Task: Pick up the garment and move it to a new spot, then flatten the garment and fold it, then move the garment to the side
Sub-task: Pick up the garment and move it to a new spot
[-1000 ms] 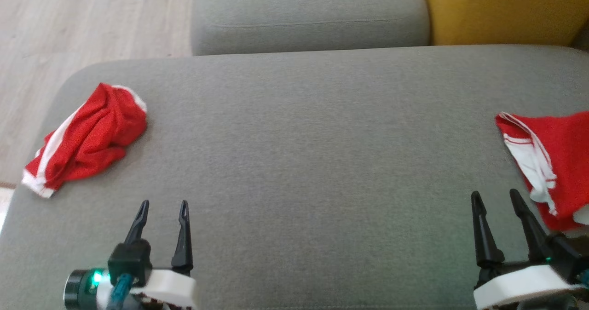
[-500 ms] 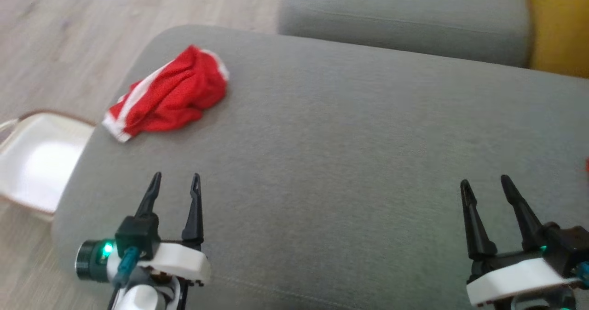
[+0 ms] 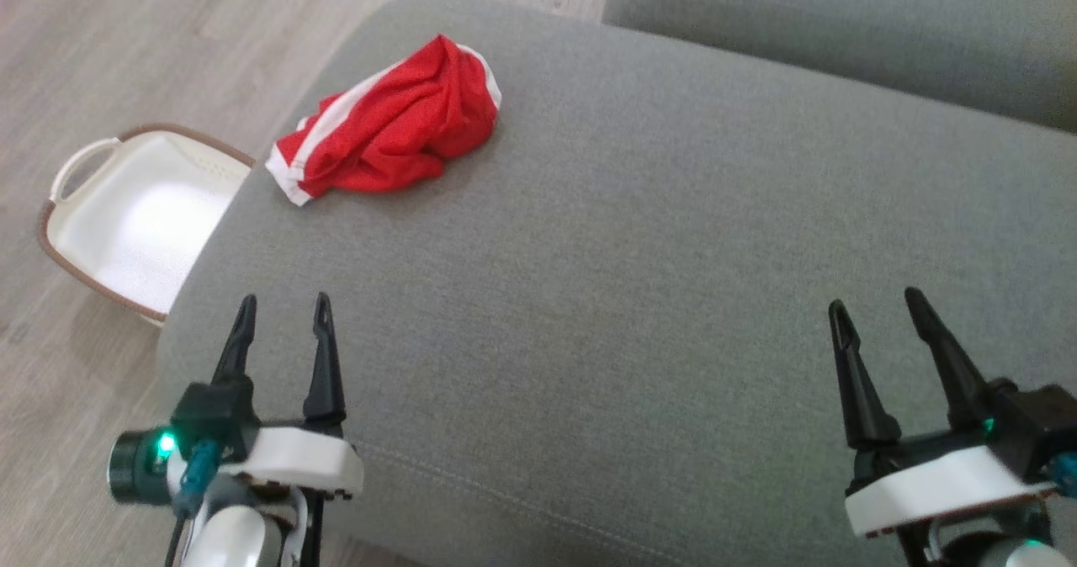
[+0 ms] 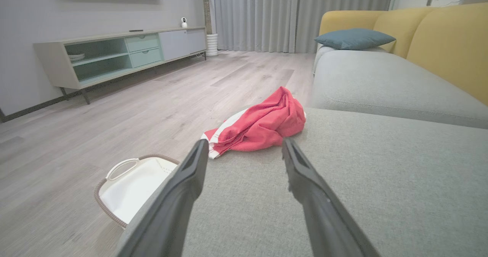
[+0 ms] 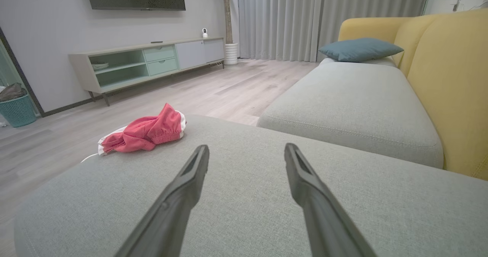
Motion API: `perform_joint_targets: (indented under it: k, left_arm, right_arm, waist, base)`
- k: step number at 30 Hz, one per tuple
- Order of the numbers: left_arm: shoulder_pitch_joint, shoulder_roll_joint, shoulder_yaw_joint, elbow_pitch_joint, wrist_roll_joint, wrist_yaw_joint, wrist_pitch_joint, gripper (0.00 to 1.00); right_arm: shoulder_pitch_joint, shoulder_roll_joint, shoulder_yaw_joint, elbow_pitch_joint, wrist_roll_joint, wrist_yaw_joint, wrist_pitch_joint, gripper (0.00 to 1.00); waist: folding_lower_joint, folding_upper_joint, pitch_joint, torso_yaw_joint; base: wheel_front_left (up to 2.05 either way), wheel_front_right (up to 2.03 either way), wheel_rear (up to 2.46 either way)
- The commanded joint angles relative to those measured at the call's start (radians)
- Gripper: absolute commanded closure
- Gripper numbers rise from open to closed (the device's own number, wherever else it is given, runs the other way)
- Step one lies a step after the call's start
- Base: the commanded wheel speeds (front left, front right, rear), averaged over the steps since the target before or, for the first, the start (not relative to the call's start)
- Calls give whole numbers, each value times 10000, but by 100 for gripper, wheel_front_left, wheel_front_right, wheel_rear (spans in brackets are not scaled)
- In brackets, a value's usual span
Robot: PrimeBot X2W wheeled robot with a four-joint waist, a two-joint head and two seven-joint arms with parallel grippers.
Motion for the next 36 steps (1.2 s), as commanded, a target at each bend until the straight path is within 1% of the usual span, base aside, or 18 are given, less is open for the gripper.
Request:
perform_joint_targets:
  k: [1,5,9,11,14,18,19,20,21,24,25,27,29,30,31,33,36]
  left_arm:
    - [-679,-11,521,-357,87,-83,-119,0]
    - [-1455,-257,758,-280,-21,-452,-119,0]
    - [-2691,-375,988,409,-135,-935,-119,0]
    - [-3444,-360,1059,1080,-236,-1244,-119,0]
    - [-4681,-186,1079,2504,-365,-1724,-70,0]
    - [-6280,-38,1054,4570,-641,-2381,431,0]
    - [-6280,-38,1054,4570,-641,-2381,431,0]
    - [-6983,123,1117,5631,-765,-2616,707,0]
    - [-6983,123,1117,5631,-765,-2616,707,0]
    - [-7777,242,1255,7027,-995,-2829,1015,0]
    - [-8149,337,1364,7789,-1104,-2806,1179,0]
    - [-8448,411,1479,8460,-1229,-2752,1393,0]
    - [-8701,465,1527,8974,-1325,-2819,1518,1]
    - [-8809,530,1514,9171,-1319,-2859,1488,52]
    - [-8900,581,1515,9336,-1330,-2917,1396,100]
    - [-8992,721,1420,9603,-1213,-2940,1063,100]
    - [-8927,839,1333,9781,-1025,-2682,363,100]
  right_arm:
    - [-548,-253,231,-464,-15,-7,77,0]
    - [-873,-535,221,-809,-9,-7,365,0]
    - [-1235,-903,163,-1205,-20,-7,666,0]
    - [-1393,-1077,90,-1355,-12,-7,804,0]
    - [-1643,-1283,-29,-1507,38,-7,887,0]
    - [-1949,-1456,-100,-1558,111,-7,875,0]
    - [-1949,-1456,-100,-1558,111,-7,875,0]
    - [-2117,-1517,-10,-1553,161,-7,850,0]
    - [-2117,-1517,-10,-1553,161,-7,850,0]
    - [-2273,-1535,-2,-1479,189,-7,790,0]
    - [-2337,-1519,-13,-1422,207,-7,737,0]
    - [-2368,-1494,-35,-1365,224,-7,694,0]
    - [-2375,-1449,-72,-1307,251,-7,657,0]
    - [-2379,-1433,-81,-1280,258,-7,634,0]
    - [-2383,-1407,-94,-1248,265,-7,607,0]
    - [-2375,-1375,-108,-1140,253,-7,555,0]
    - [-2333,-1324,-108,-957,222,-7,459,0]
  waist:
    - [0,-1,332,-172]
    - [0,-1,1304,-512]
    - [0,-1,2460,-870]
    - [0,-1,2989,-1041]
    - [0,-1,3666,-1292]
    - [0,-1,4273,-1565]
    - [0,-1,4273,-1565]
    - [0,-1,4531,-1777]
    - [0,-1,4531,-1777]
    - [0,-1,4715,-1991]
    - [0,-1,4775,-2118]
    - [0,-1,4815,-2205]
    - [0,-1,4833,-2260]
    - [0,-1,4834,-2285]
    - [0,-1,4823,-2306]
    - [0,-1,4692,-2342]
    - [0,-1,4272,-2363]
  base:
    - [0,0,0]
    - [0,0,0]
    - [0,0,0]
    - [0,0,0]
    - [0,0,0]
    - [0,0,0]
    - [0,0,0]
    - [0,0,0]
    - [0,0,0]
    - [0,0,0]
    - [0,0,0]
    - [0,0,0]
    - [0,0,0]
    - [0,0,0]
    - [0,0,0]
    - [0,0,0]
    - [0,0,0]
